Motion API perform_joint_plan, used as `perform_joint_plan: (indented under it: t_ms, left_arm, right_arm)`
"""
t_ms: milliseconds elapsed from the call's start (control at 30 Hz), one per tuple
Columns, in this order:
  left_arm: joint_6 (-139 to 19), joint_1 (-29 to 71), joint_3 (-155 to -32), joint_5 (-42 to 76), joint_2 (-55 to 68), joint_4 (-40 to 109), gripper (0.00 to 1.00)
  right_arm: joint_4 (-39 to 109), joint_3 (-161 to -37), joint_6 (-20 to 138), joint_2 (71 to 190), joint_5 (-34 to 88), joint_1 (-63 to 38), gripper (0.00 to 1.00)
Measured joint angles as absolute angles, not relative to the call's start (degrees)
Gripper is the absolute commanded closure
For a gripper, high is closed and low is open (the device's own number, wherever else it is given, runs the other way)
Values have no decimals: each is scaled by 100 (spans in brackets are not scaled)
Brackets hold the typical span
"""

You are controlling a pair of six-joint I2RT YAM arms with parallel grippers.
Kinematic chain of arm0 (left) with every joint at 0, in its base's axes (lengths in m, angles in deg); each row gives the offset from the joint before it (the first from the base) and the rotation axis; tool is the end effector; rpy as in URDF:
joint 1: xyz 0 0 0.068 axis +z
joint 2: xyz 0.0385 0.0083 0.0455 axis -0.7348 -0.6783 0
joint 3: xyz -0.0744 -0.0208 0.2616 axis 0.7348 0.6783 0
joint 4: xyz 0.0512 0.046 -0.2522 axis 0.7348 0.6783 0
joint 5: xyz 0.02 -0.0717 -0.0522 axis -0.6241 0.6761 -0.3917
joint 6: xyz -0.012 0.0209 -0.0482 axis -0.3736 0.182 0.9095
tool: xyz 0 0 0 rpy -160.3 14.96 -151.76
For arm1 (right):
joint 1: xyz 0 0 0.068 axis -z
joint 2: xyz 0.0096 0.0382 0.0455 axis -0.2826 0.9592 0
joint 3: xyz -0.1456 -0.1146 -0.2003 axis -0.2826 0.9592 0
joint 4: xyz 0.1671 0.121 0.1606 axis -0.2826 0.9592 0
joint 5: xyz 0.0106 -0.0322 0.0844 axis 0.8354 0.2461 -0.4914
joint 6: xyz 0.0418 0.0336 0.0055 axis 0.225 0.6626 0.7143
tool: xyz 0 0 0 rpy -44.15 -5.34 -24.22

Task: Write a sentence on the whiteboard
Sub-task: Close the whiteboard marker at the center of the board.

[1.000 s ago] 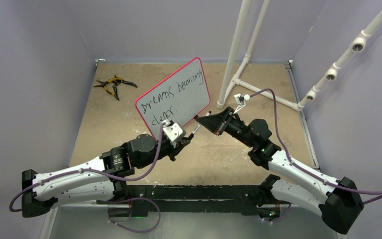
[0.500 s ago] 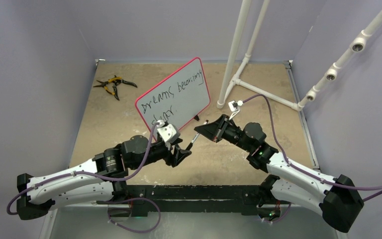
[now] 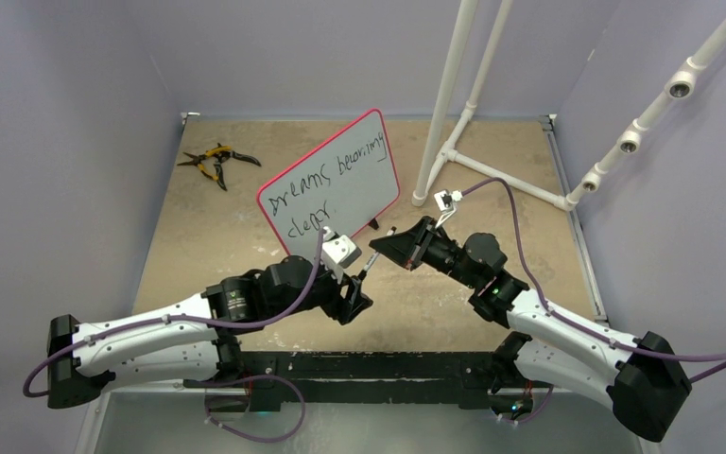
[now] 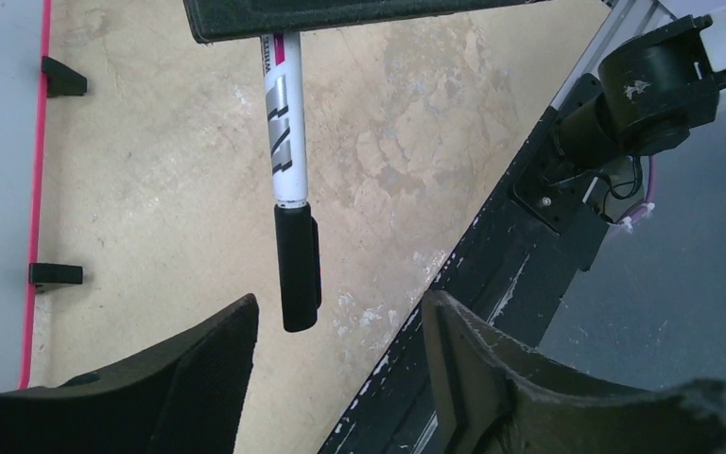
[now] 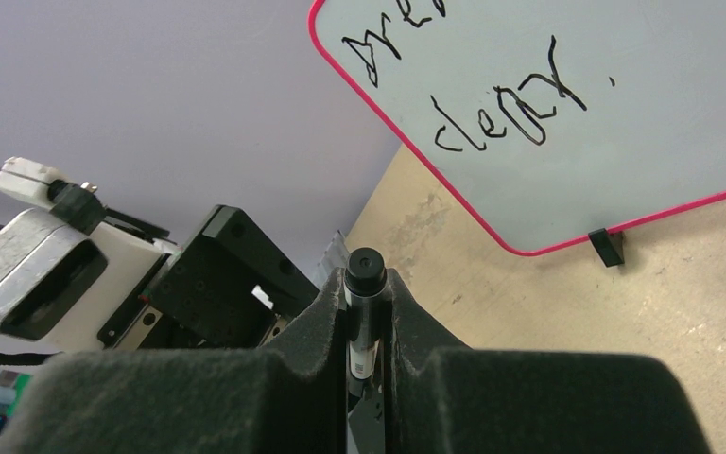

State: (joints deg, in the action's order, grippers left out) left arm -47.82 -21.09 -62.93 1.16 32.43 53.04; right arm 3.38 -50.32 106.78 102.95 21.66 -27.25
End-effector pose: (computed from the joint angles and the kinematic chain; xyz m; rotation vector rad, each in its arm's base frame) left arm 0.0782 -0.1845 0.2944 0.7261 1.9829 -0.8747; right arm 0.1515 0.1561 0.2777 -0.0511 1.7027 1.5116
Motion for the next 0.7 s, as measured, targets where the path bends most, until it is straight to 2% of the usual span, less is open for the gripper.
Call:
perform_joint_plan:
  t_ms: [100, 233, 333, 433, 500, 633, 700]
  left_arm:
    - [-4745, -2107, -6322, 90, 3181, 5310, 49]
    - [-4678, -2107, -6355, 42, 3096, 5308, 53]
    - [-4647, -2085, -6355, 35, 3026, 5304, 62]
    - [-4627, -2044, -6355, 37, 2950, 5293, 66]
    - [-4621, -1998, -6355, 44, 2928, 5249, 74]
    - [-4616, -1882, -6352, 99, 2928, 5081, 97]
    - [-4629, -1867, -6342, 158, 2939, 4987, 100]
  right_arm:
    - [325, -5032, 10611, 10295, 2146, -2725, 100]
    - [294, -5034, 10523, 10295, 2090, -2725, 100]
    - [290, -5034, 10486, 10295, 2017, -2725, 100]
    - [253, -5034, 10464, 10295, 1921, -2725, 100]
    - [249, -5045, 10444, 10295, 1860, -2725, 100]
    - [240, -5073, 10374, 10277, 1775, -2725, 100]
    - [238, -5097, 10344, 10258, 1731, -2722, 100]
